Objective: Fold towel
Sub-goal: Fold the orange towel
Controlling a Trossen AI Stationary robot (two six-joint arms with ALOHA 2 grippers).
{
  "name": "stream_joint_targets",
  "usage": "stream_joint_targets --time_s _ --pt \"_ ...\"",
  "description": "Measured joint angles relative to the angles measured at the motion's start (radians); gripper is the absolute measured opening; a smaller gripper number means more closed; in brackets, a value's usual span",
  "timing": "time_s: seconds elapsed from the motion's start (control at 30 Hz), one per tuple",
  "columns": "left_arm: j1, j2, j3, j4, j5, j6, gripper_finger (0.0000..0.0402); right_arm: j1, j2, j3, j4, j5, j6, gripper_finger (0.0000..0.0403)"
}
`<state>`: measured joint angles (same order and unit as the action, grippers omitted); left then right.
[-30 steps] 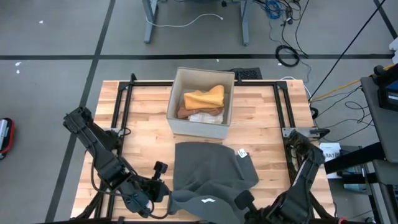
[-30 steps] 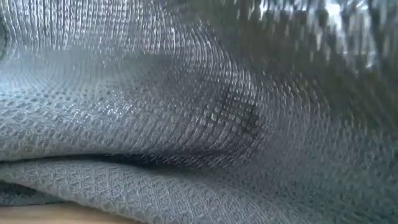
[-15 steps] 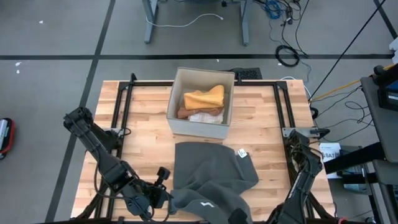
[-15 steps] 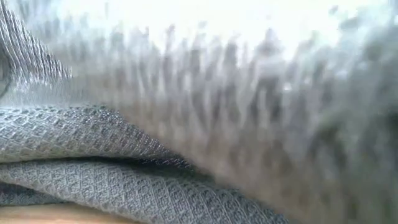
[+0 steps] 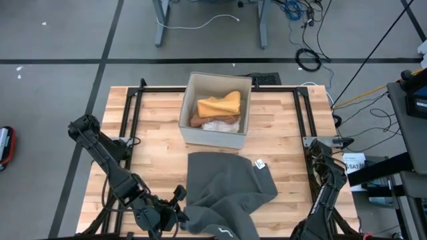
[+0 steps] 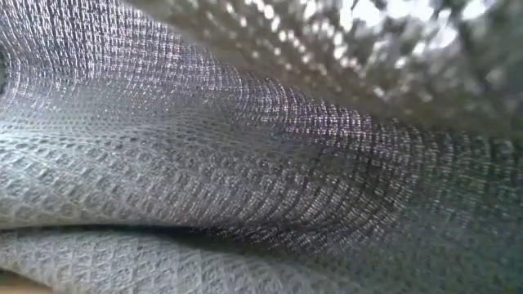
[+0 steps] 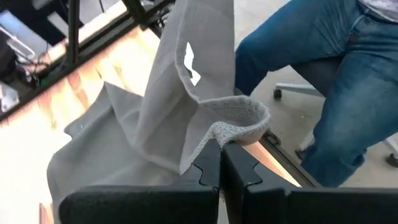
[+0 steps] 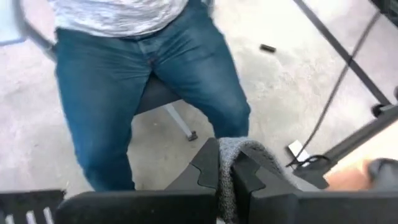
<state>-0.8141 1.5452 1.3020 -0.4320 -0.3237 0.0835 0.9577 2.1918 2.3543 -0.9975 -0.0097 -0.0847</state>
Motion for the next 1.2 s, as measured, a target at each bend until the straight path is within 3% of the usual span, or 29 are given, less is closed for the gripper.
stream_joint_targets --time_s 0.33,0.5,0.9,1.2 --pt "0.044 0.0 -0.083 0.085 0.003 0.085 0.0 -0.005 0.0 0.0 -0.125 -0.045 -0.059 0.0" --pt "0.093 0.0 -0.128 0.162 0.086 0.122 0.0 -0.015 -0.007 -0.001 -0.167 -0.048 -0.073 0.0" --pt "0.173 0.0 -0.143 0.21 0.217 0.163 0.0 -0.022 -0.149 -0.001 -0.218 -0.081 -0.177 0.0" --pt "0.201 0.0 -0.143 0.211 0.234 0.192 0.0 -0.029 -0.246 0.0 -0.294 -0.098 -0.253 0.0"
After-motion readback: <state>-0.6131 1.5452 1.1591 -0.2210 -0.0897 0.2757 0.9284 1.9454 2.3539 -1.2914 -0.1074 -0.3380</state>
